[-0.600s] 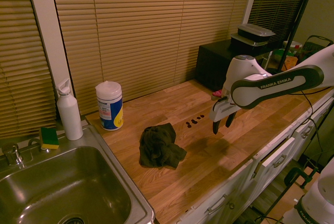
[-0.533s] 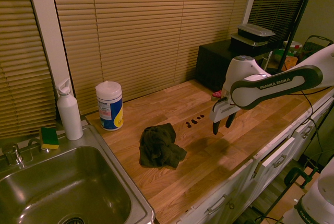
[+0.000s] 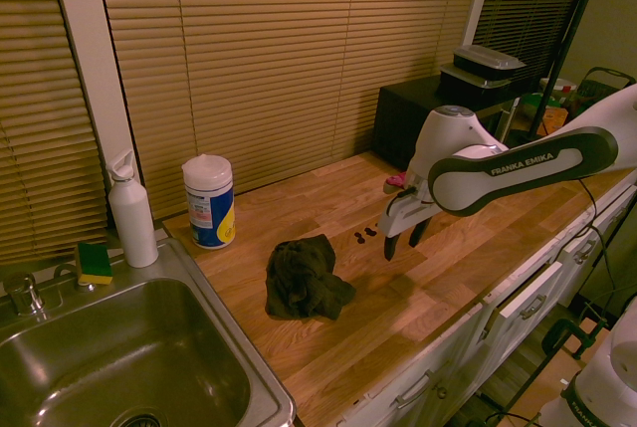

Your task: Clear the spill

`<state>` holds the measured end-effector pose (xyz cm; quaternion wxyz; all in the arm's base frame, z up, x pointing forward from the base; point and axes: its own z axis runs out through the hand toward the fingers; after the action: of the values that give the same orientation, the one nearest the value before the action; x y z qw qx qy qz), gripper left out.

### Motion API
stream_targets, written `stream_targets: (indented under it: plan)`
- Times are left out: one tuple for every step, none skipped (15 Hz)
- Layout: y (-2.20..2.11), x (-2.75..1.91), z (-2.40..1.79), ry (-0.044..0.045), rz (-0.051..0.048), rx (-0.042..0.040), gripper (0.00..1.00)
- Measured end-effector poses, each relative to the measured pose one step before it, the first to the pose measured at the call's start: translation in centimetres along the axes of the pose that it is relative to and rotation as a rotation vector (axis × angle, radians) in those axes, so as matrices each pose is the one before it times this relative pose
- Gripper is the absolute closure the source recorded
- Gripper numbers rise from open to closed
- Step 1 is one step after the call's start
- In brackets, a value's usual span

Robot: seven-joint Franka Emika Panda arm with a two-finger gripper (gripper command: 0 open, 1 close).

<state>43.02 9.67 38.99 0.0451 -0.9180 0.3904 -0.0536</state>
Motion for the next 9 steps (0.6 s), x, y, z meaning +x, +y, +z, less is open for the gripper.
stream_targets:
  plan:
    - [-1.533, -1.196, -0.387, 0.01010, 0.00381, 0.01753, 0.00]
    - [-1.567, -0.797, -0.551, 0.00389, 0.00378, 0.01552, 0.00]
    - [-1.533, -0.563, -0.435, 0.00001, 0.00369, 0.01417, 0.00]
    - [-1.408, -0.560, -0.121, -0.00522, 0.00468, 0.00965, 0.00]
    - [-1.294, -0.513, 0.018, -0.00535, 0.00217, 0.01018, 0.00]
    - [-1.234, -0.463, 0.300, -0.00799, 0.00036, 0.00815, 0.00]
    - [-1.208, -0.553, 0.280, -0.00987, 0.00075, 0.00548, 0.00]
    - [-1.190, -0.399, 0.249, -0.00936, 0.00078, 0.00609, 0.00]
    - [-0.957, -0.357, 0.404, -0.01004, -0.00415, 0.00190, 0.00]
